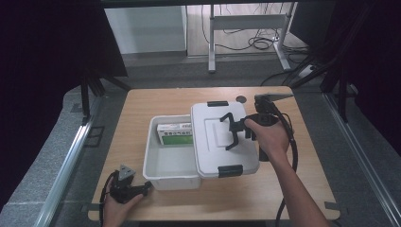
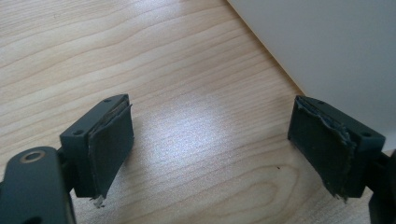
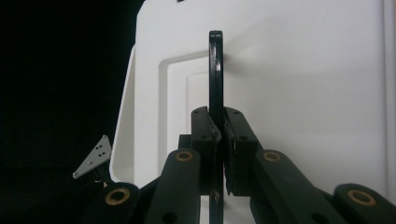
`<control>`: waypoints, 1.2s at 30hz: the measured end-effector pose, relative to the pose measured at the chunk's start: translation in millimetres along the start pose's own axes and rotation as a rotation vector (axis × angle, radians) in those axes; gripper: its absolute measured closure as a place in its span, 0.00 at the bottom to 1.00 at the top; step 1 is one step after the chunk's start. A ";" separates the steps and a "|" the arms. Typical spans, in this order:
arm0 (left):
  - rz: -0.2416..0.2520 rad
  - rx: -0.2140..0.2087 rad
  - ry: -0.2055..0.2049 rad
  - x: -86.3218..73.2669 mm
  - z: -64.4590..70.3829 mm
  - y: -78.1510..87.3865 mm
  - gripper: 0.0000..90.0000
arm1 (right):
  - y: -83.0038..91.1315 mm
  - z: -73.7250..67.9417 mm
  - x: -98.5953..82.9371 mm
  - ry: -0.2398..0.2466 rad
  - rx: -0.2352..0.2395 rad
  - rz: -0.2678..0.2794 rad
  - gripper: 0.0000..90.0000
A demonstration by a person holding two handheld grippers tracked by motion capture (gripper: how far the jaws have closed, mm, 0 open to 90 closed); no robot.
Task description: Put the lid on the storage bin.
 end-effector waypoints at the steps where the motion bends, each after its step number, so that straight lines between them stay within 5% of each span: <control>1: 0.000 0.000 0.000 0.0 0.0 0.0 0.16 | -0.9 -1.8 0.4 0.000 0.001 -0.002 0.94; 36: -0.003 -0.004 -0.003 0.0 0.4 -0.3 0.15 | -42.8 -43.6 4.1 0.008 0.024 -0.061 0.93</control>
Point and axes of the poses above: each handheld gripper's, and its own axes: y roughly backward along the jaws, x roughly out of its top, z roughly to its right, the point moved 4 cm from there along -y, roughly forward along the jaws, and after that the axes turned 9 degrees about y, right-handed, at the moved point
